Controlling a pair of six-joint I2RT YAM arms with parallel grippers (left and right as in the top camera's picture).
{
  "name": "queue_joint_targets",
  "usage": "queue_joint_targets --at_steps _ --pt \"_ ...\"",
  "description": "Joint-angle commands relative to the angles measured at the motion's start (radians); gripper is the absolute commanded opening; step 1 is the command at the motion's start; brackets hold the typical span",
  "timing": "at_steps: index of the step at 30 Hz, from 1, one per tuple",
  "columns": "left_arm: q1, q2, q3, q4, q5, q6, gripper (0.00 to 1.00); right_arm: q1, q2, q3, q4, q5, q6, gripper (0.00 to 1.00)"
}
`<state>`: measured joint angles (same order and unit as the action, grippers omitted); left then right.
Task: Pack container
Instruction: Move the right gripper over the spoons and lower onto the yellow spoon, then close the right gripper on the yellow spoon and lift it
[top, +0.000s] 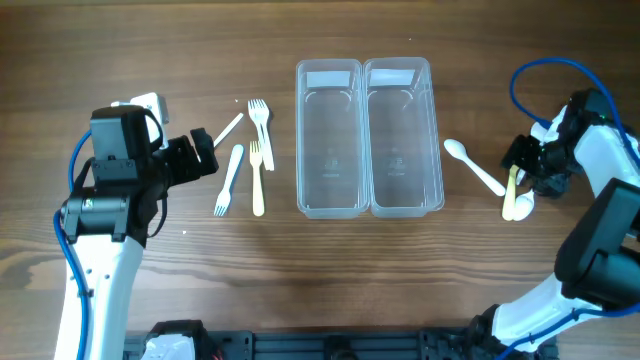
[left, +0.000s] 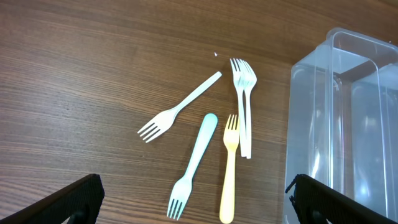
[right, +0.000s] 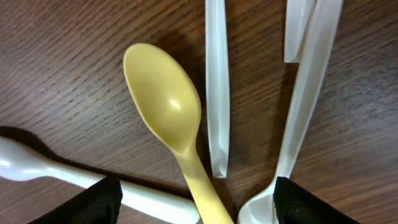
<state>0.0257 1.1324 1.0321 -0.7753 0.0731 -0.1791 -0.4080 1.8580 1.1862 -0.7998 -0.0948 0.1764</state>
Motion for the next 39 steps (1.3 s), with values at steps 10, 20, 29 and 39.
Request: queue_joint_targets --at_steps 10,20,29,39 --pt "0.006 0.001 0.017 -0.012 -0.002 0.018 1.00 0.062 0.106 -0.004 0.003 0.062 0.037 0.49" --pt "0.006 0.001 0.017 -0.027 -0.002 0.018 1.00 0.062 0.108 -0.003 -0.065 0.062 0.071 0.21" --pt "0.006 0.001 0.017 -0.026 -0.003 0.018 1.00 0.062 -0.124 0.006 -0.114 0.032 0.085 0.18" --pt "0.006 0.001 0.017 -0.027 -0.002 0.018 1.00 0.068 -0.519 0.012 -0.087 -0.014 0.059 0.29"
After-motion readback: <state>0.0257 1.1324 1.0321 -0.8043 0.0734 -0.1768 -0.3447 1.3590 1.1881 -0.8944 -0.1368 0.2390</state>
